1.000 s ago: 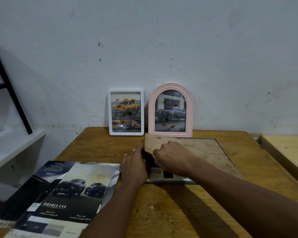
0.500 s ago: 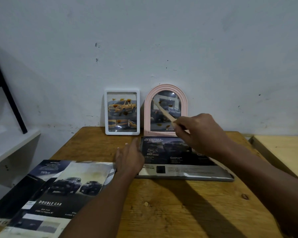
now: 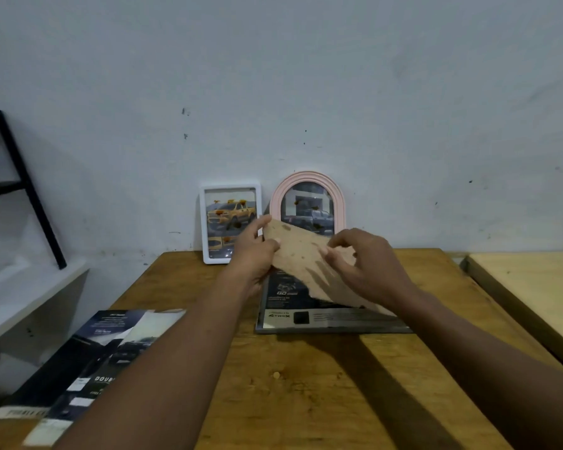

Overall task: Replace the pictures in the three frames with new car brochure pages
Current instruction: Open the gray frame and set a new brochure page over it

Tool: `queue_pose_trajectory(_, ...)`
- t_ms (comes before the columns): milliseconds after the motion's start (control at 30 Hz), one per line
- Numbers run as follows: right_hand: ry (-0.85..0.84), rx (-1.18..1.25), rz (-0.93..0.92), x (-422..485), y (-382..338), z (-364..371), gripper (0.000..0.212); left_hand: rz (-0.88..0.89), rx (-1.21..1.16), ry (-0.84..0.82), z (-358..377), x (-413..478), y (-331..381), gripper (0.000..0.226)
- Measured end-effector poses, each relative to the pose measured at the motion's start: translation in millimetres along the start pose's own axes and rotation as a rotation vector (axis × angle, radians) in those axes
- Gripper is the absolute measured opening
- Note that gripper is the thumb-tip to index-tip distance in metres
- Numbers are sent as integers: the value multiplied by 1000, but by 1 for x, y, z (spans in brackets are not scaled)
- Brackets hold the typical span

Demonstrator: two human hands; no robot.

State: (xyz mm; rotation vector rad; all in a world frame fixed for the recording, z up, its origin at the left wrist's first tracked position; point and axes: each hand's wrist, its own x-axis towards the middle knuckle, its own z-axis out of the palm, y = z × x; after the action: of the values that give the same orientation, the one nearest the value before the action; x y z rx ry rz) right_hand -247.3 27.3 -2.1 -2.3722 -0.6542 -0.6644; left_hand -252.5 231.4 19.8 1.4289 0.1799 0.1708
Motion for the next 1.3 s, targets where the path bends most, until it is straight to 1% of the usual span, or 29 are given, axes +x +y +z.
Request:
queue_pose_trajectory(67,12,-72,198,1,28,-9,46,-15,-38,-17,-9,-5,2,51)
queue_pose_trajectory(133,-45,-88,403,-3,51,-21,58,-20,-55,-27,-18,-10,4,47)
queue_pose_trajectory(200,-102,-20,533,-13,62,-31,63,-25,-83,-43,-25,-17,5,46)
queue_pose_trajectory(267,-98,87,595,-27,65,-35,58,-29,-48,-53,-27,-28,2,46)
queue_pose_trajectory(333,-48,90,579,-46,64,-35,47,8,113,-42,-29,-42,-6,48)
queue_pose_trajectory(400,-29,-7,543,-70,59,-33,38,77,378,-31,-36,-57,-21,50)
queue_pose_trajectory(433,-49,-57,537,-82,56,-32,36,107,518,-41,-41,-65,-31,52)
queue_pose_trajectory(533,-116,-128,533,-121,44,-29,35,117,807,-77,-55,-91,-60,60)
queue_pose_trajectory(633,-178,-192,528,-154,37,-23,35,86,1063,-89,-69,-114,-90,60)
queue_pose_trajectory(767,-256,-243,519,-178,29,-14,37,136,1272,-88,-78,-130,-107,57)
queue_pose_trajectory(833,-263,-342,489,-181,24,-10,39,168,1446,-82,-75,-133,-108,54)
queue_pose_trajectory(900,-292,-476,470,-179,20,-8,41,159,1571,-64,-71,-132,-106,53)
queue_pose_trajectory(1000,-305,-533,465,-170,20,-8,39,186,1586,-38,-69,-122,-106,53)
queue_pose_trajectory(1100,-280,-385,511,-147,33,-11,35,206,1470,-10,-66,-102,-104,56)
queue_pose_trajectory(1200,-193,-257,546,-114,53,-9,36,227,1306,-27,-55,-75,-100,53)
queue_pose_trajectory(1300,-191,-169,628,-89,67,-2,32,193,1156,-19,-42,-47,-100,53)
